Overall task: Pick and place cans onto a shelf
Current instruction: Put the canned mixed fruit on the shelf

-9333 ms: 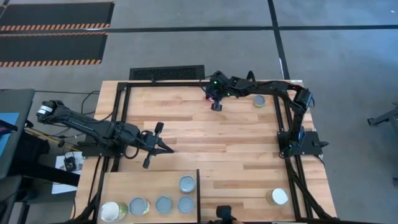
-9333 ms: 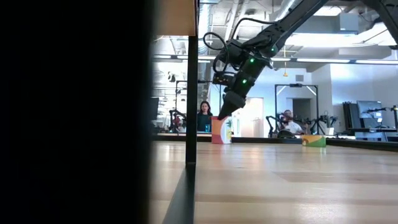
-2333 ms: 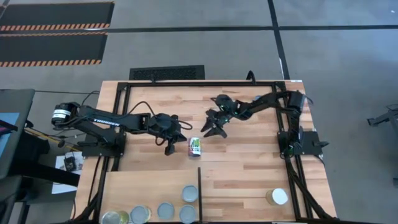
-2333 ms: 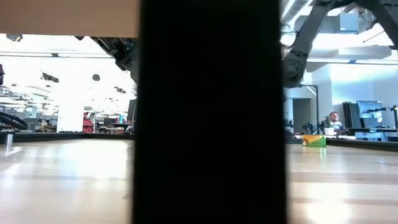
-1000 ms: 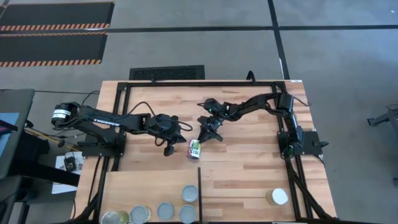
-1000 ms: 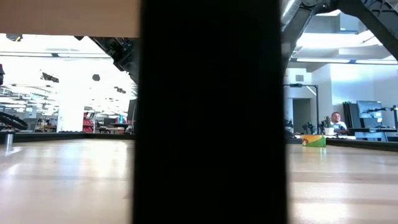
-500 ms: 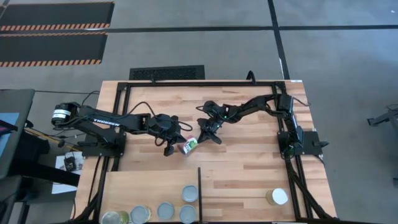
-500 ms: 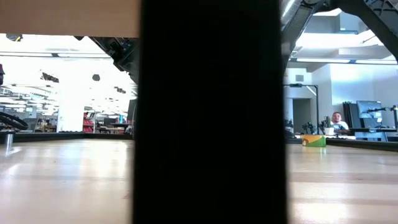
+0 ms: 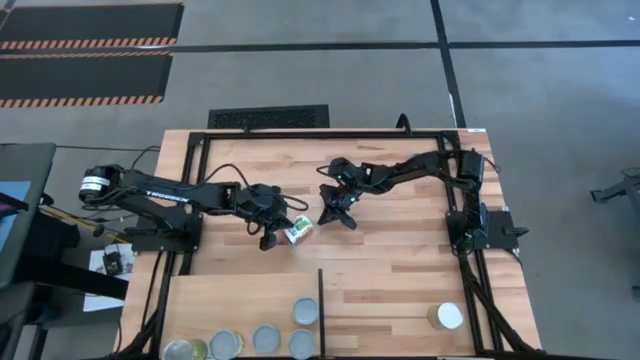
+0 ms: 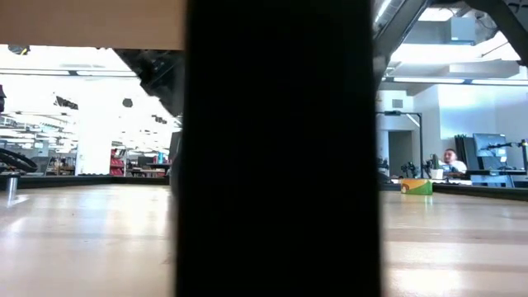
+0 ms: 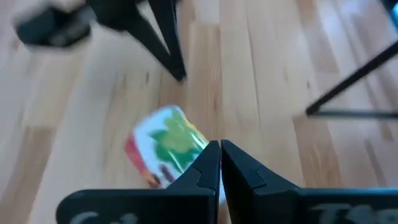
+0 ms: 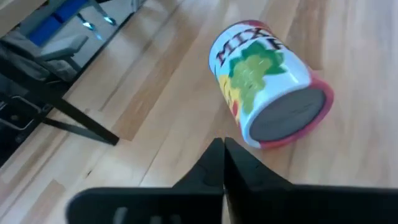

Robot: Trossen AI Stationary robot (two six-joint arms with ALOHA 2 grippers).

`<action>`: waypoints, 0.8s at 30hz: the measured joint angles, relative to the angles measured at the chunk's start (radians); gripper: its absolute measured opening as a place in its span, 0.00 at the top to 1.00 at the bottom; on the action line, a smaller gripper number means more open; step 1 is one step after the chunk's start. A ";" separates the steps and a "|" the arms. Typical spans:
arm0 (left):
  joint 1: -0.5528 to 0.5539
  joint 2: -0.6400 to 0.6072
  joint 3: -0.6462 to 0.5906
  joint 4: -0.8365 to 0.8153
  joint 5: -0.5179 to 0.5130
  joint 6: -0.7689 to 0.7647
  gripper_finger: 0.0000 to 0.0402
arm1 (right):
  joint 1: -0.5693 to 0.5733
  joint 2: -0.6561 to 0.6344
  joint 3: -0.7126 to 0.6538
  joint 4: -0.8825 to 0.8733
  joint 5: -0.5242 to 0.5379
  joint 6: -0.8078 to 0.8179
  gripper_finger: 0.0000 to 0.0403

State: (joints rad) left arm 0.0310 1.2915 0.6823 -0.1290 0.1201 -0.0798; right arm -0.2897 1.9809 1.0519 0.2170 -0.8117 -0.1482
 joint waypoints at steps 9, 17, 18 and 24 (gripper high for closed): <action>-0.061 0.005 0.000 -0.120 -0.087 0.007 1.00 | 0.002 0.003 0.000 0.045 0.129 0.035 0.58; -0.062 0.005 0.000 -0.120 -0.132 -0.021 1.00 | -0.013 0.003 0.000 0.159 0.107 0.082 0.50; -0.062 0.005 0.000 -0.119 -0.142 -0.029 1.00 | -0.013 0.003 0.000 0.164 0.107 0.099 0.50; -0.061 0.012 0.000 -0.093 -0.175 -0.045 1.00 | -0.002 0.026 0.001 0.206 0.160 0.163 0.52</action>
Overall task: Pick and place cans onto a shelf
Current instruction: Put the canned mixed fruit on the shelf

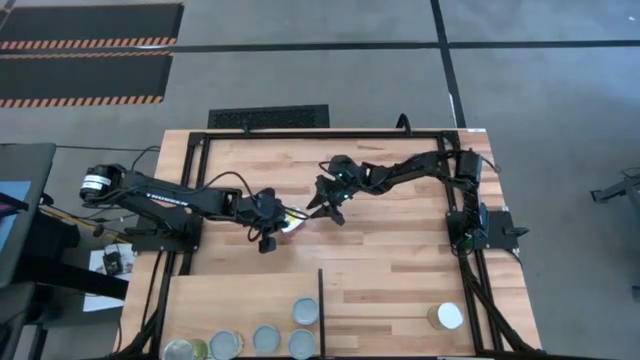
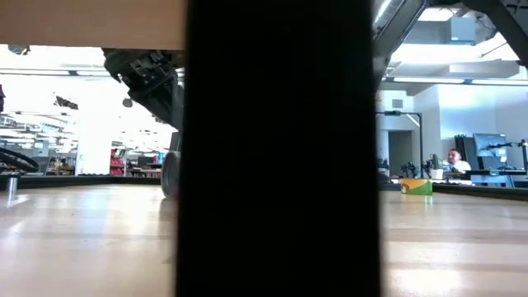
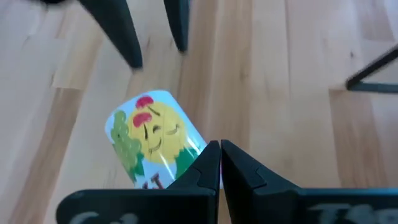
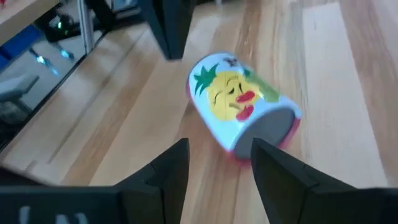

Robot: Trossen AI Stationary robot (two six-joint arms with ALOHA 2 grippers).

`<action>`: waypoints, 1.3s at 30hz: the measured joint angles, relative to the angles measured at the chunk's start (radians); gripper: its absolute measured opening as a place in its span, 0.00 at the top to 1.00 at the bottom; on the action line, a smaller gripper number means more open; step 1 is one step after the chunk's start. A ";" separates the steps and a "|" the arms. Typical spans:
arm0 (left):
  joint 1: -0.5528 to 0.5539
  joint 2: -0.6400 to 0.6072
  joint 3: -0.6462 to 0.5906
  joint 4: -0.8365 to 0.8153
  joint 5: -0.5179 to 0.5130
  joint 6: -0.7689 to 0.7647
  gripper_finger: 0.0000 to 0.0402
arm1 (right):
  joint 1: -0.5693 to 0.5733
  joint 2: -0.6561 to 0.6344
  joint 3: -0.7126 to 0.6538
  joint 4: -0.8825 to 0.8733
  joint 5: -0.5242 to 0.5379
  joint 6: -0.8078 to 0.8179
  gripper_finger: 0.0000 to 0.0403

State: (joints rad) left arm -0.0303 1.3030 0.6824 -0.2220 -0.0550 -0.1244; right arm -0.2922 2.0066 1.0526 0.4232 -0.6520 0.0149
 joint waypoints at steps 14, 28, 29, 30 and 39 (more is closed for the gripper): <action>0.029 0.074 0.001 0.006 -0.063 0.027 1.00 | -0.007 0.160 0.028 0.171 -0.049 0.157 0.53; 0.036 0.171 0.000 0.057 -0.058 0.064 1.00 | 0.011 0.218 0.074 0.239 -0.084 0.182 0.63; 0.036 0.164 0.000 0.056 -0.058 0.068 1.00 | 0.010 0.214 0.074 0.238 -0.084 0.189 0.64; 0.036 0.152 0.000 0.054 -0.058 0.073 1.00 | 0.009 0.208 0.073 0.232 -0.084 0.190 0.64; 0.022 -0.070 0.002 -0.021 -0.062 0.036 1.00 | -0.001 0.133 0.074 0.082 -0.075 0.078 0.67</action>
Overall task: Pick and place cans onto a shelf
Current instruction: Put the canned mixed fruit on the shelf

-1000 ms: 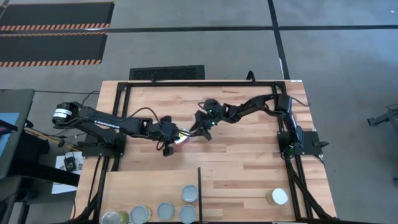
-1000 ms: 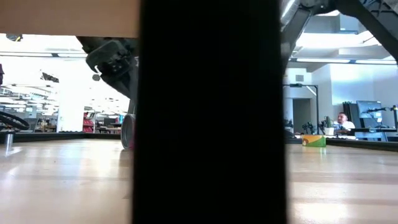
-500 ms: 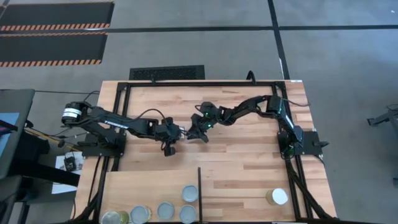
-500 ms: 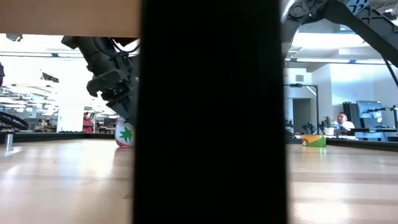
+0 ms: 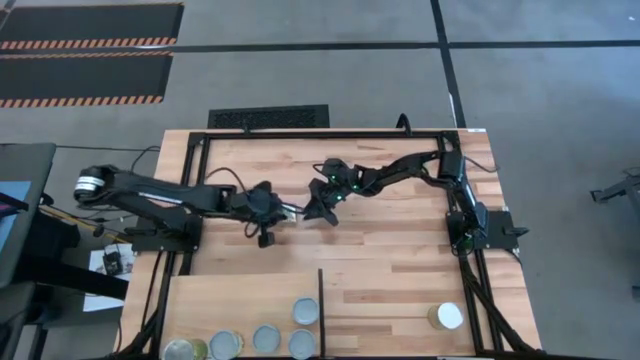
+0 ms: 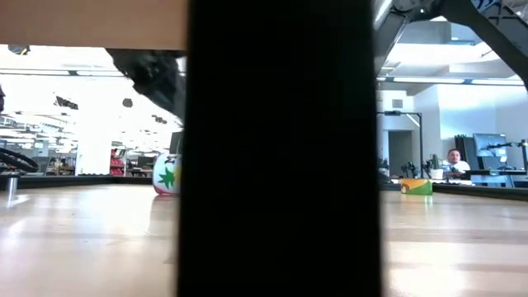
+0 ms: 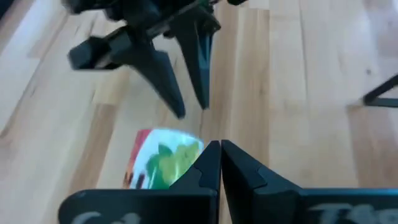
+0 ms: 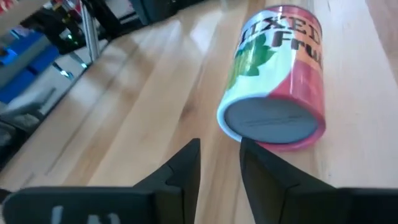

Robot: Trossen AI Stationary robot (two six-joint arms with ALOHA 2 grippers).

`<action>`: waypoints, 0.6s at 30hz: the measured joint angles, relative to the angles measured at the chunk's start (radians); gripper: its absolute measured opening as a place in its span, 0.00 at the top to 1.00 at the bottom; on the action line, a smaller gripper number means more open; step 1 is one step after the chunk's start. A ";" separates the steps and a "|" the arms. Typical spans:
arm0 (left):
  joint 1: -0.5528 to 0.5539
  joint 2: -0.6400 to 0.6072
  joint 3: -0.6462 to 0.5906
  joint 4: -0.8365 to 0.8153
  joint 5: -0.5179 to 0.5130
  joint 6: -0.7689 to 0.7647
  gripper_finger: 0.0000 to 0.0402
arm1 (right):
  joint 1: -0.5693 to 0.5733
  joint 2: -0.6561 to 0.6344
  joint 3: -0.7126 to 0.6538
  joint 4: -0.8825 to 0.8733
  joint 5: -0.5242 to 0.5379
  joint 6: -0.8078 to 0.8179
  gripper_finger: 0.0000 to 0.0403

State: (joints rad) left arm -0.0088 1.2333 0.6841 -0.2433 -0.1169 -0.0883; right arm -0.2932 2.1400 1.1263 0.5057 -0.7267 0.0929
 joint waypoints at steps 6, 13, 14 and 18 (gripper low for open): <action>-0.003 -0.124 0.000 -0.322 -0.120 -0.136 1.00 | 0.037 -0.008 -0.001 -0.018 0.116 -0.052 0.73; 0.003 -0.121 -0.073 -0.343 -0.175 -0.190 1.00 | 0.085 -0.008 -0.001 -0.008 0.254 -0.082 0.80; 0.009 -0.120 -0.103 -0.300 -0.174 -0.192 1.00 | 0.086 -0.008 -0.001 -0.008 0.265 -0.075 0.80; 0.029 -0.120 -0.216 -0.121 -0.225 -0.232 1.00 | 0.083 -0.008 -0.001 -0.006 0.322 -0.062 0.80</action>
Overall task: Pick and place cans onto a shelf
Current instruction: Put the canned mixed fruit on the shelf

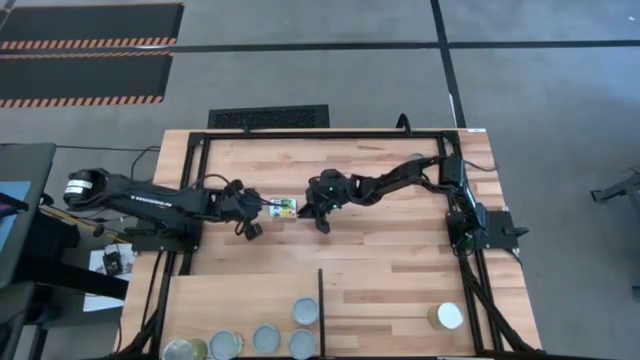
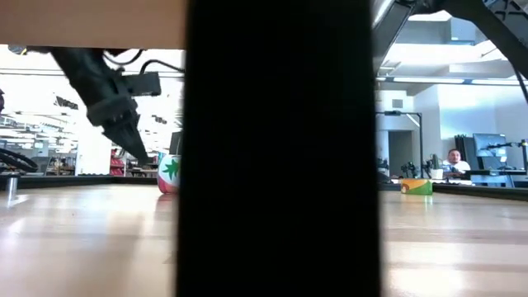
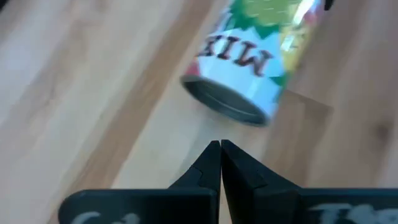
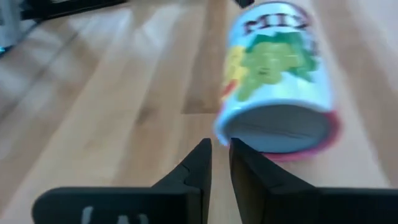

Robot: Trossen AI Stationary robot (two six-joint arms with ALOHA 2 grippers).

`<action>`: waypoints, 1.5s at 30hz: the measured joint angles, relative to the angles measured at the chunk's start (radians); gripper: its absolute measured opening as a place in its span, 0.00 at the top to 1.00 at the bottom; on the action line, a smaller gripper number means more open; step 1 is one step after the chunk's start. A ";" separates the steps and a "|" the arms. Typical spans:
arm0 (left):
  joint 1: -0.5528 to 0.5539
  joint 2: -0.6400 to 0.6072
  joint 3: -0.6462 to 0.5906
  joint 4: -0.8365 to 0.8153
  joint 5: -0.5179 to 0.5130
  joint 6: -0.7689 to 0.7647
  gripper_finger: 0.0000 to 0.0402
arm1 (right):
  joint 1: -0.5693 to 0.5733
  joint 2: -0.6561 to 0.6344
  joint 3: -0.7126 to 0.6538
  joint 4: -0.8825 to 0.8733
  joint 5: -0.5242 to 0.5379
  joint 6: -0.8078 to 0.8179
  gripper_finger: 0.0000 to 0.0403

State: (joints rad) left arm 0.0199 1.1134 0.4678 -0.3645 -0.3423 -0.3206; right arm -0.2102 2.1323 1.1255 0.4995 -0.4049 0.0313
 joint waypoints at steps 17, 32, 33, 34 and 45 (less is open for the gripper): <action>0.022 0.002 -0.150 0.359 0.031 0.023 1.00 | 0.008 -0.002 0.031 0.071 0.003 0.014 0.81; 0.021 0.002 -0.148 0.461 0.018 0.028 1.00 | 0.007 -0.016 0.052 -0.098 0.020 0.014 0.81; 0.021 0.001 -0.148 0.488 0.027 0.040 1.00 | 0.007 -0.016 0.052 -0.102 0.022 0.014 0.81; 0.020 0.001 -0.147 0.515 0.032 0.050 1.00 | 0.007 -0.016 0.052 -0.102 0.026 0.015 0.81; 0.020 0.000 -0.146 0.601 0.057 0.075 1.00 | 0.007 -0.016 0.053 -0.140 0.052 0.064 0.81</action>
State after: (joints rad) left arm 0.0399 1.1137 0.3218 0.2364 -0.2852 -0.2452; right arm -0.2035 2.1159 1.1786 0.3599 -0.3527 0.0951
